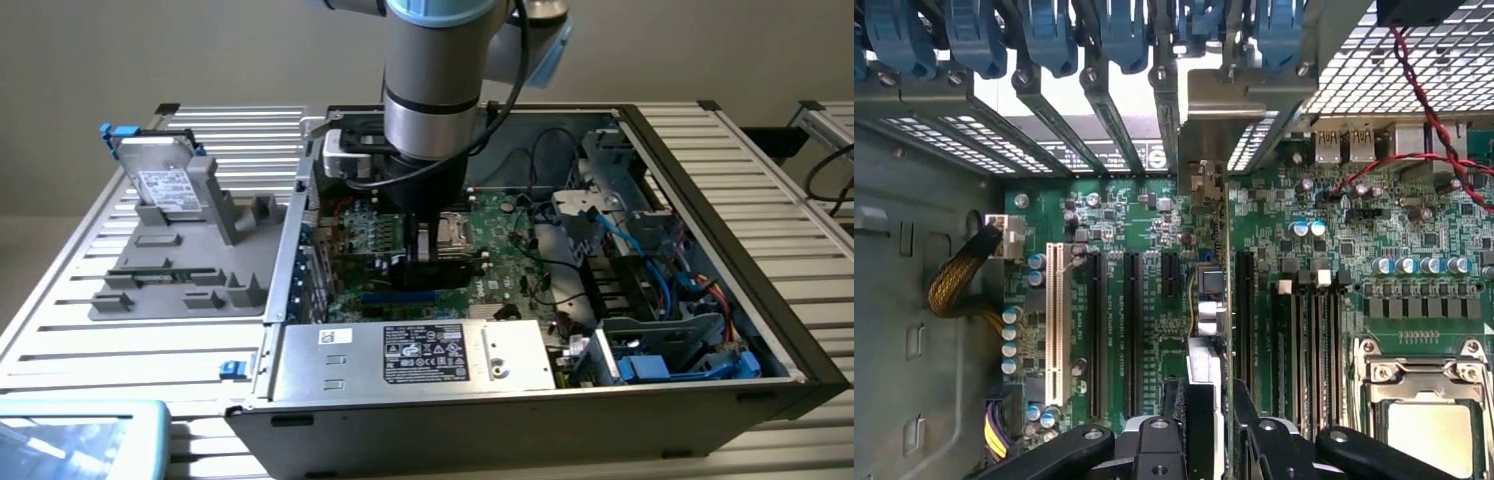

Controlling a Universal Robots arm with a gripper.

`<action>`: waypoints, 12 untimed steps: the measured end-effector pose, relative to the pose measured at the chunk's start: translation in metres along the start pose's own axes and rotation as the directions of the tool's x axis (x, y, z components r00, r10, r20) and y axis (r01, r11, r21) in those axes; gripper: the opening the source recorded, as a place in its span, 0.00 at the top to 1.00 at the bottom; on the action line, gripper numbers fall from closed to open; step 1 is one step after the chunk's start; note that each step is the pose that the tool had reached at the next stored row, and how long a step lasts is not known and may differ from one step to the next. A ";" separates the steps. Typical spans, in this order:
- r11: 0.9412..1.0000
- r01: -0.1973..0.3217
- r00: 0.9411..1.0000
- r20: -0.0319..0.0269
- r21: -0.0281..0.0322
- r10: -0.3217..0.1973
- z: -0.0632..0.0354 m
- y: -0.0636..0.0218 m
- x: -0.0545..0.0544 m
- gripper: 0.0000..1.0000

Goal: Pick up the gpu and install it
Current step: 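Insert the gpu into the slot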

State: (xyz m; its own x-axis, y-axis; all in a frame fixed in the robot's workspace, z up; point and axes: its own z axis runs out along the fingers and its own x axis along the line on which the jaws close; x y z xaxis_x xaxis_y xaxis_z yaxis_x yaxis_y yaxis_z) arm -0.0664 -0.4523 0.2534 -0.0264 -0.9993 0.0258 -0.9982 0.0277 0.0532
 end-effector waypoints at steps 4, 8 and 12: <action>1.000 0.000 1.000 0.000 -0.001 0.000 0.0010 0.0015 0.000 0.71; 1.000 0.000 1.000 0.000 -0.002 0.000 0.0020 0.0026 0.000 0.71; 1.000 0.000 1.000 0.000 -0.007 0.000 0.0026 0.0028 0.000 0.71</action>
State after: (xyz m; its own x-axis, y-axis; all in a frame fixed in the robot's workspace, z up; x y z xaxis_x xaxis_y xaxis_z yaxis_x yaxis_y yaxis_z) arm -0.0694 -0.4524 0.2509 -0.0263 -0.9993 0.0257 -0.9978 0.0278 0.0606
